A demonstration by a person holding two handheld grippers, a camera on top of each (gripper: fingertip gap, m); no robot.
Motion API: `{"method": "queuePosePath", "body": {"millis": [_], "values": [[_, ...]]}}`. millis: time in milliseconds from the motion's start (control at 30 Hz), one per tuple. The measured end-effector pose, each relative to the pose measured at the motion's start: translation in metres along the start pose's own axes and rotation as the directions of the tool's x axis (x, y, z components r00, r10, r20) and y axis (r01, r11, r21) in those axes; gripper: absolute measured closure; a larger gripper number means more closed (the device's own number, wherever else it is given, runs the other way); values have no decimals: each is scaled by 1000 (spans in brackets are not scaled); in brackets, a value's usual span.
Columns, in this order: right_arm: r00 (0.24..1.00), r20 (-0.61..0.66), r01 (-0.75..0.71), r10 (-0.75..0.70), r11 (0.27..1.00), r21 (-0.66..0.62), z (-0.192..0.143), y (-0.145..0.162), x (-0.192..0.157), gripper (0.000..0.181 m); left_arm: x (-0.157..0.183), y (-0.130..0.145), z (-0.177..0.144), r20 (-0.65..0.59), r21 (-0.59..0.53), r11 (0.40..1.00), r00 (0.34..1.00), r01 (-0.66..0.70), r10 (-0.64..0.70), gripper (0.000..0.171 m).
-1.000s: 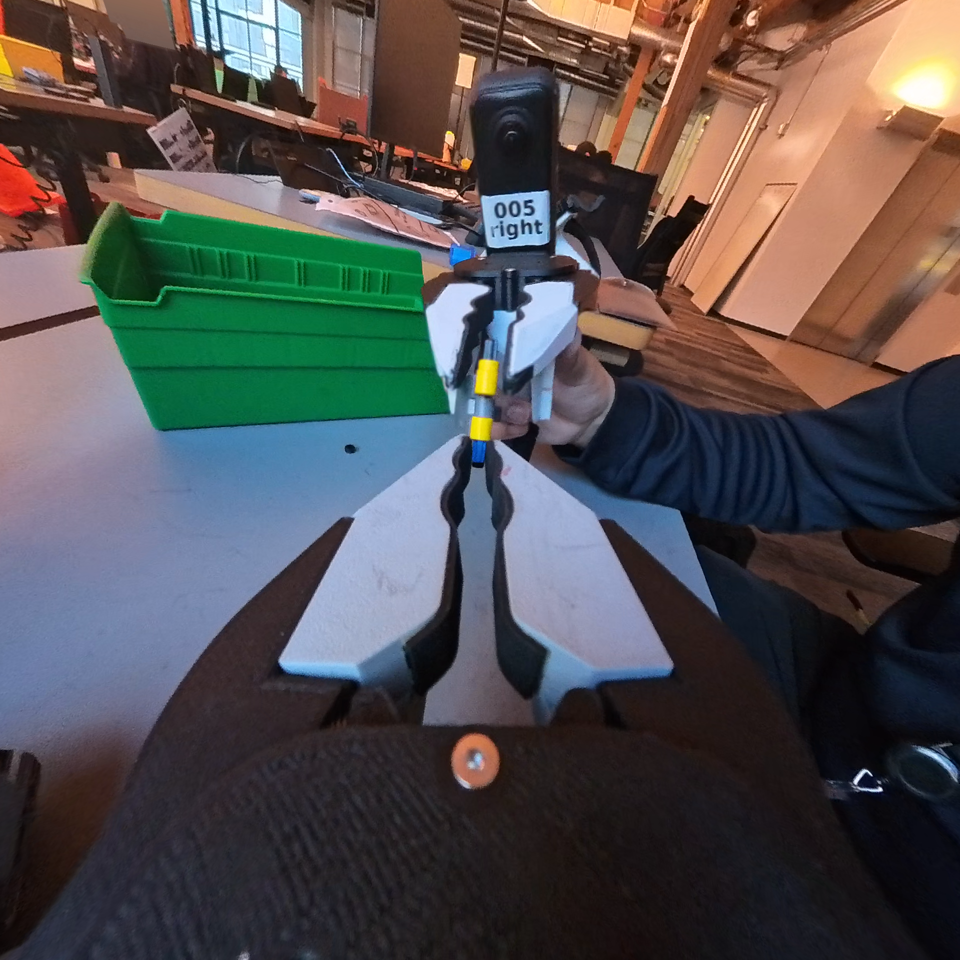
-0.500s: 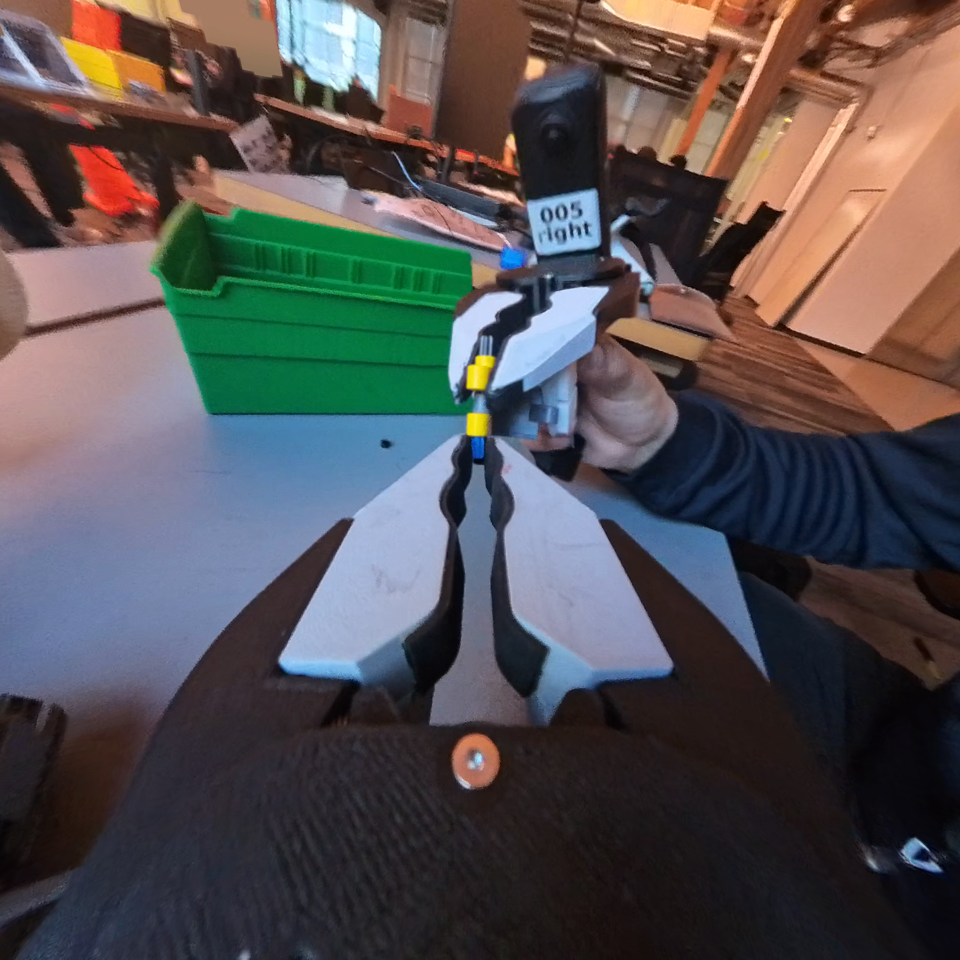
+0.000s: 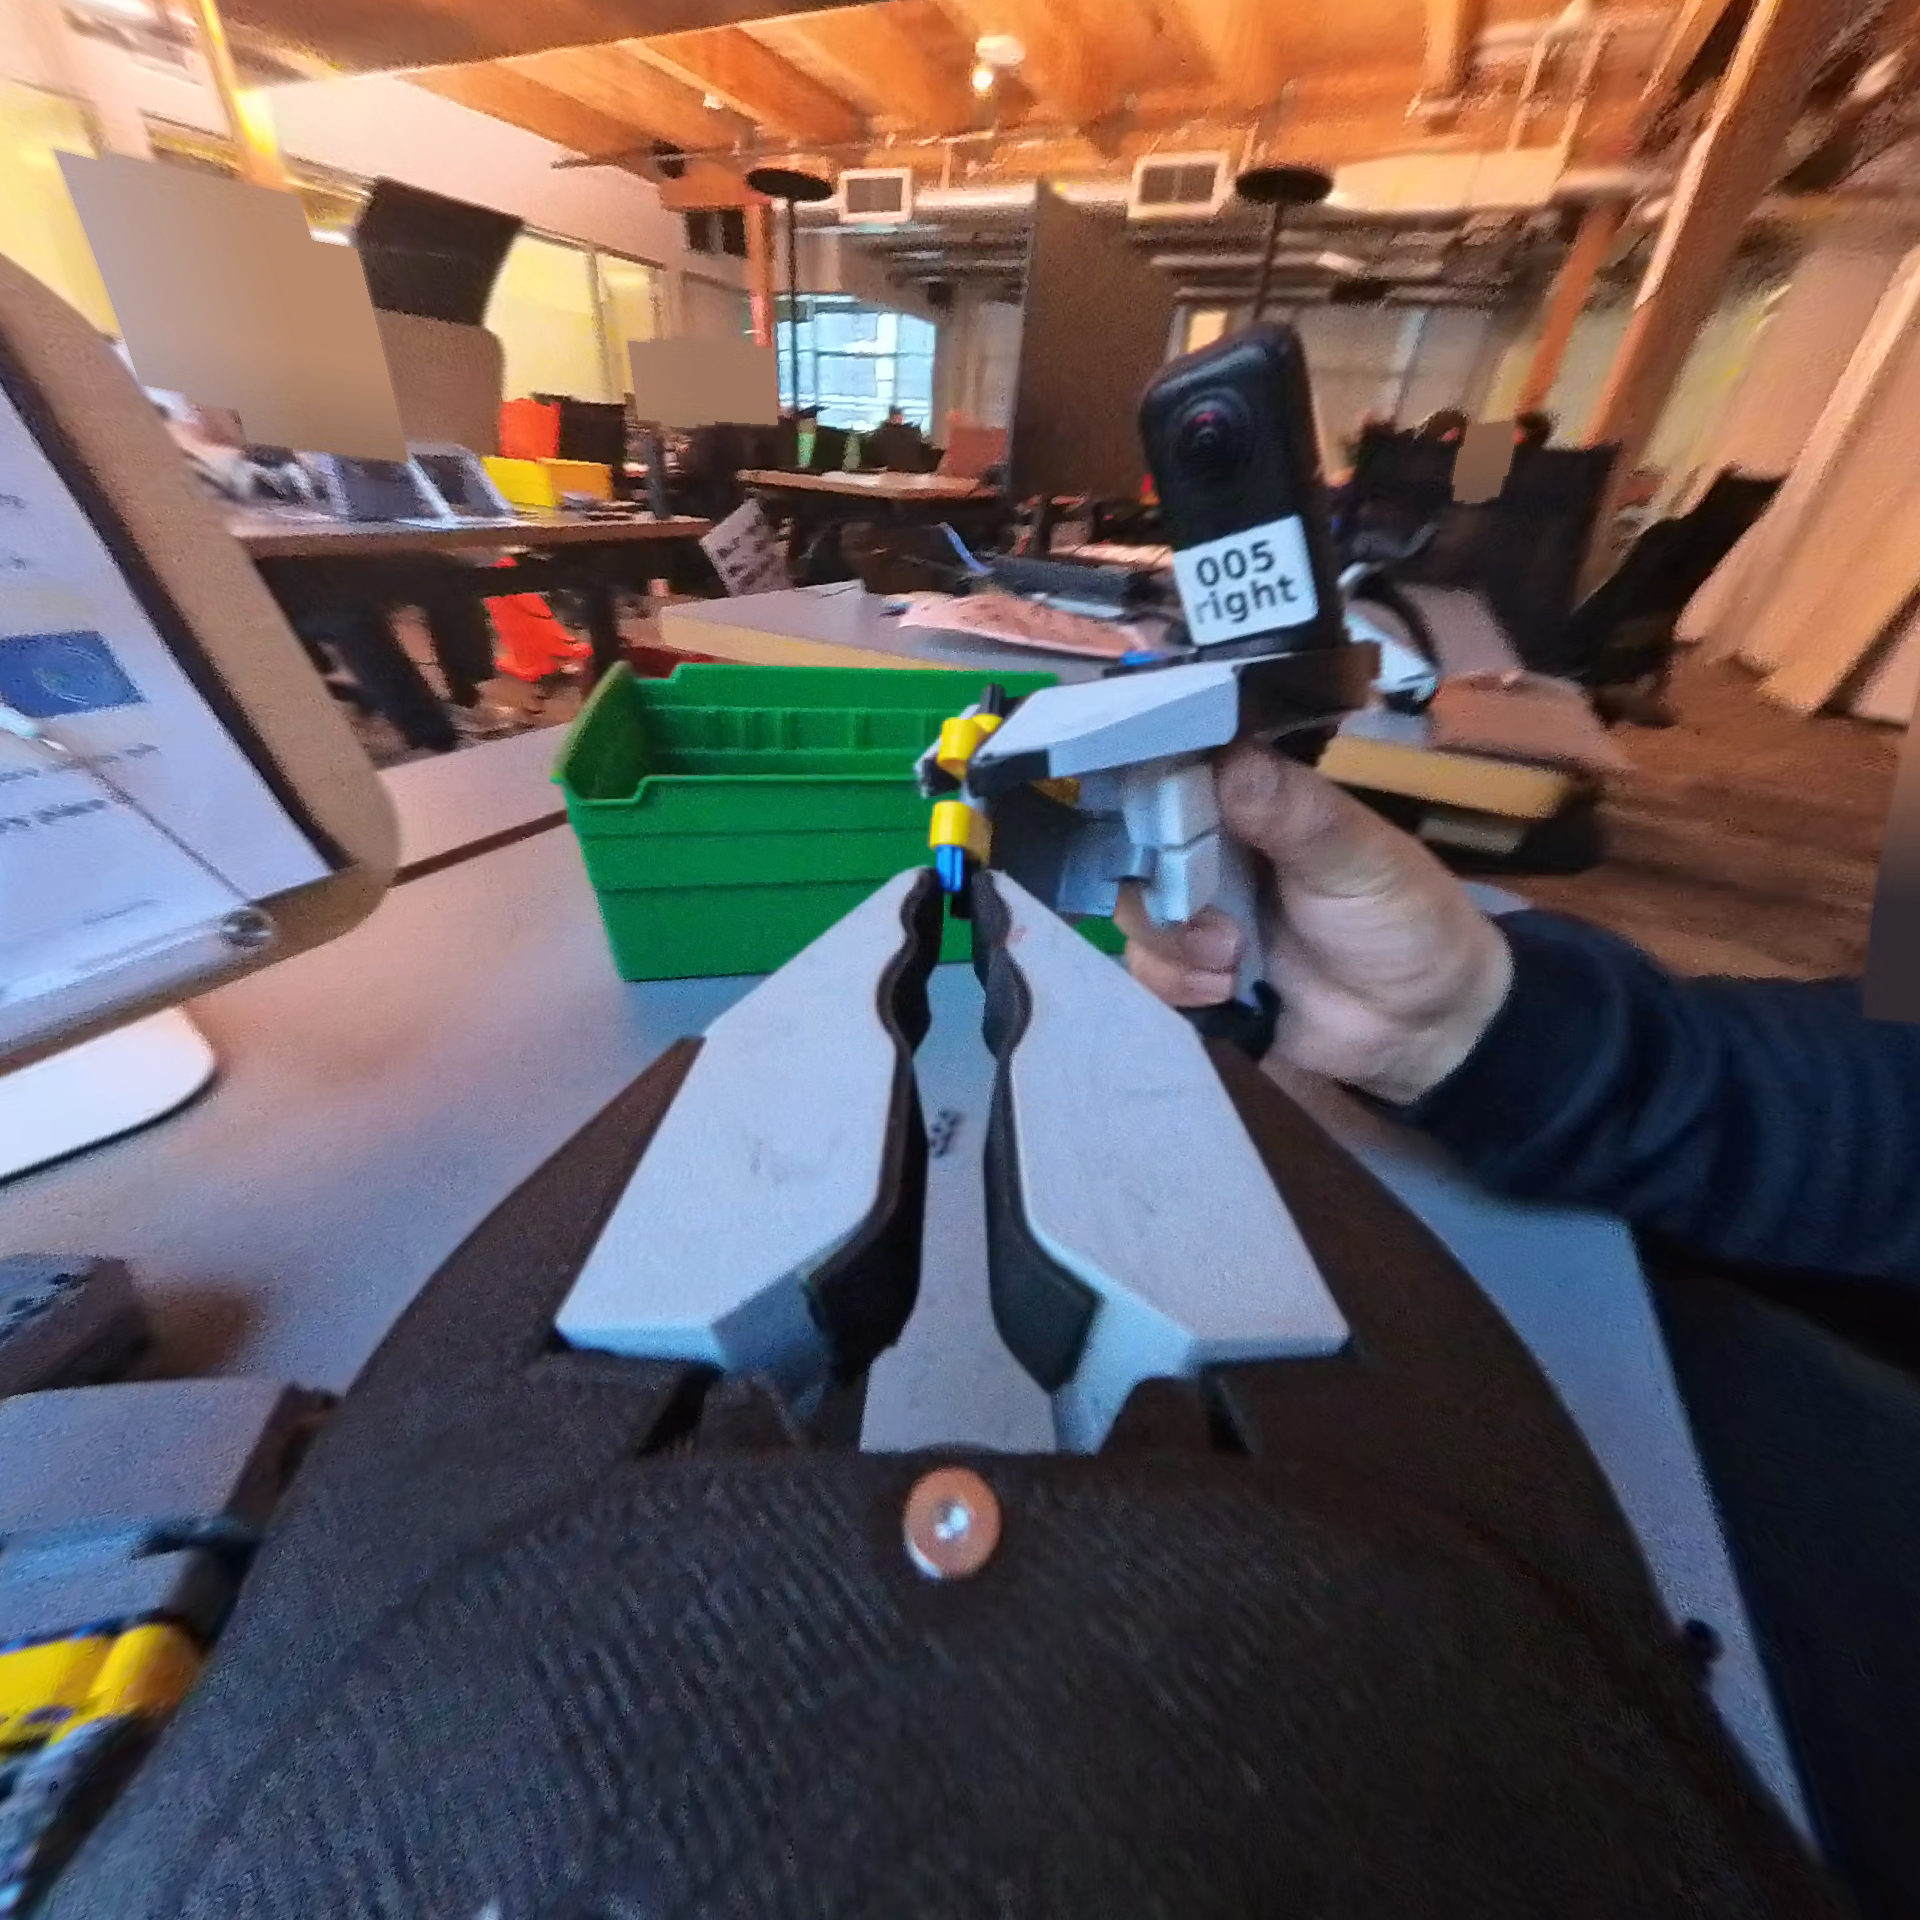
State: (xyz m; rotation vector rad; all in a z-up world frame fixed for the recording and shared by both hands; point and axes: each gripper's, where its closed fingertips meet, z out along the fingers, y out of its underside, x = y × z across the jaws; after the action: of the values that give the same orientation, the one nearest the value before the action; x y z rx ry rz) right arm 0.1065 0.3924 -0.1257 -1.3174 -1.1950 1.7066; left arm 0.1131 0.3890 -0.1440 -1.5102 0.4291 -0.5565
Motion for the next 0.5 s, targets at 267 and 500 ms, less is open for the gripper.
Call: {"method": "queuePosePath", "body": {"millis": [267, 500], "values": [[999, 41, 0, -2, 999, 43, -2, -6, -7, 178, 9, -10, -3, -291, 57, 923, 891, 380, -349, 171], [985, 119, -145, 122, 968, 204, -34, -29, 8, 177, -6, 3, -4, -249, 3, 929, 900, 371, -359, 171]]}}
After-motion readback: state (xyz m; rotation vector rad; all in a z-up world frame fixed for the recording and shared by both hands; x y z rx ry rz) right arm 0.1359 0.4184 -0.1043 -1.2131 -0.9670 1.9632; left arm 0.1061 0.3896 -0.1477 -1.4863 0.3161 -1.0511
